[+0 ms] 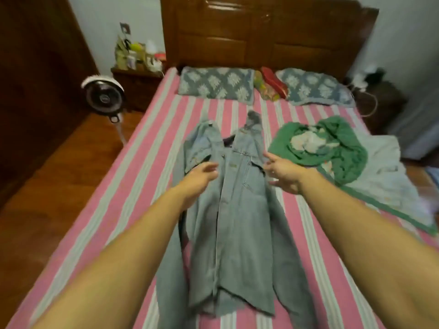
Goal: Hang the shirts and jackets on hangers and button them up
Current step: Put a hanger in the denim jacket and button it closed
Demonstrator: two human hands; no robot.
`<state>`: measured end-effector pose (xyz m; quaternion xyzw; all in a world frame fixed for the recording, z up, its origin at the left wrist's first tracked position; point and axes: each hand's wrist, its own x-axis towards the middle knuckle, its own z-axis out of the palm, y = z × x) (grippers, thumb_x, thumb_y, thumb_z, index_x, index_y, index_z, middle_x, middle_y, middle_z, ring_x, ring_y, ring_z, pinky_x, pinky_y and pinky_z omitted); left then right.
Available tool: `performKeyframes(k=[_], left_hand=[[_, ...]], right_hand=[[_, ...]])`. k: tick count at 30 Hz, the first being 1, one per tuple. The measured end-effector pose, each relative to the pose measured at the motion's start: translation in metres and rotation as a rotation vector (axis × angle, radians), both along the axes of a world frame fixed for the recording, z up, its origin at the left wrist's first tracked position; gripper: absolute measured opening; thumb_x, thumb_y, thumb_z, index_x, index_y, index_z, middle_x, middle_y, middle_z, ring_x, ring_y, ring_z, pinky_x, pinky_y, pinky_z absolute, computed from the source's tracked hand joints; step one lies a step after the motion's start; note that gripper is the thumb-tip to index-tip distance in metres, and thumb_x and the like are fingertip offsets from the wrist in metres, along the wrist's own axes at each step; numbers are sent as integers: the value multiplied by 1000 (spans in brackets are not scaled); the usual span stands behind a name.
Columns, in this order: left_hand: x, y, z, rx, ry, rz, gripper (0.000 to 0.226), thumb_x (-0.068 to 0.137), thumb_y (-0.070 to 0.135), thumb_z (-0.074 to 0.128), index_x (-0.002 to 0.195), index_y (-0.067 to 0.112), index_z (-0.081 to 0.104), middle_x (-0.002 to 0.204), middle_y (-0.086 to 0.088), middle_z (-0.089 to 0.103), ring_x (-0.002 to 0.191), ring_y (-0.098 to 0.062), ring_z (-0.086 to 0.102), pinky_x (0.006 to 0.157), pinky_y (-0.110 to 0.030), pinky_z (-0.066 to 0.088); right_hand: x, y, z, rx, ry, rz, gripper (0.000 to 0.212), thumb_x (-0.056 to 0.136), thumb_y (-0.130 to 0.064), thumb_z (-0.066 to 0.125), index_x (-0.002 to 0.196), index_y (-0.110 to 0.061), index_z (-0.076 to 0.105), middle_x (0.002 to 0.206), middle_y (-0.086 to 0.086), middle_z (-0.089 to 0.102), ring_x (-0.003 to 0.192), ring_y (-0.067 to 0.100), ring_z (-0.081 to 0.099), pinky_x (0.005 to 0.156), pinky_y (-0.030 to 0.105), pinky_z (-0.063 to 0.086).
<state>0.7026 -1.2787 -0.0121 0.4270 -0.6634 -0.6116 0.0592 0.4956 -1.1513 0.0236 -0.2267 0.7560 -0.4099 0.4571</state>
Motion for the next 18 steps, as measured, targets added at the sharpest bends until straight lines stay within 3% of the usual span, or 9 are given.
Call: performKeyframes(k=[2, 4, 6, 8, 13, 15, 18], left_hand=[[59, 15, -104, 80, -235, -11, 44, 101, 19, 59, 144, 13, 50, 139, -2, 53, 121, -22, 55, 95, -33, 45], [127, 29, -193, 199, -482, 7, 51, 85, 29, 72, 128, 4, 60, 131, -16, 63, 114, -34, 63, 93, -39, 53], [176, 35, -245, 241, -660, 29, 54, 74, 39, 72, 113, 3, 61, 121, -26, 67, 105, -39, 66, 87, -43, 53], [192, 31, -267, 172, -731, 58, 52, 88, 30, 72, 125, -1, 54, 125, -23, 63, 105, -35, 62, 85, -37, 46], [186, 18, -338, 82, -772, 79, 61, 86, 44, 71, 126, 5, 46, 123, -20, 60, 106, -38, 60, 87, -39, 49], [180, 26, -369, 76, -825, 55, 60, 87, 51, 65, 122, 4, 51, 123, -22, 60, 113, -40, 57, 91, -41, 48], [183, 23, -370, 67, -772, 95, 24, 89, 28, 59, 100, 8, 54, 114, -25, 66, 102, -40, 62, 77, -37, 45]], right_hand=[[19, 42, -82, 260, 72, 81, 56, 102, -5, 49, 152, -29, 41, 145, -2, 51, 105, 8, 55, 91, 29, 43], [43, 88, -142, 509, 54, 174, 56, 101, -9, 51, 153, -26, 39, 156, 2, 38, 124, 17, 46, 97, 28, 42], [62, 120, -179, 683, 21, 200, 52, 103, -11, 50, 153, -18, 38, 154, 8, 42, 119, 19, 49, 84, 15, 46], [70, 124, -211, 731, 53, 159, 49, 101, -10, 54, 149, -12, 43, 147, 10, 51, 111, 19, 54, 68, 9, 44], [86, 85, -307, 710, 240, 305, 51, 96, -16, 62, 145, -10, 49, 147, 11, 52, 134, 25, 50, 106, 23, 34], [98, 72, -347, 710, 336, 433, 60, 94, -24, 65, 149, -13, 43, 150, 15, 45, 135, 31, 47, 112, 32, 34], [117, 67, -386, 731, 517, 583, 69, 95, -36, 58, 155, -22, 26, 158, 18, 23, 138, 42, 34, 113, 45, 36]])
